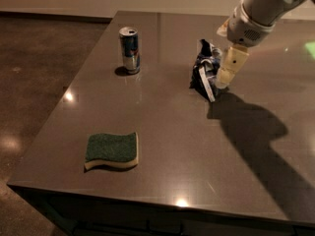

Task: Move blue chip bag near sponge

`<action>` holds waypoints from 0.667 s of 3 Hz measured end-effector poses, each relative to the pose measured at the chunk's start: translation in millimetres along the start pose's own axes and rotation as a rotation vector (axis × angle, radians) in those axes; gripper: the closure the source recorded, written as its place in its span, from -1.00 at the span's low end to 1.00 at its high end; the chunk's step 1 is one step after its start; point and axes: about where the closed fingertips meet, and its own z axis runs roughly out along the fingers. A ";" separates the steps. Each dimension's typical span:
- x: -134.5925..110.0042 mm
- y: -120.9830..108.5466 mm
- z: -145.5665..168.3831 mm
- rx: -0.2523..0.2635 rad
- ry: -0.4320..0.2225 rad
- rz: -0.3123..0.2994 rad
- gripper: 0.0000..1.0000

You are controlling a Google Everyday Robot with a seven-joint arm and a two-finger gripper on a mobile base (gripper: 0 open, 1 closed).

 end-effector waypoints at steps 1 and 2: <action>0.7 -13.8 19.7 -0.020 -0.012 0.063 -0.94; 1.3 -19.5 28.7 -0.034 -0.020 0.096 -0.47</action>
Offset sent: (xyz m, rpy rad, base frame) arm 0.0352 0.0012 -0.0240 0.0728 0.0763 -0.1026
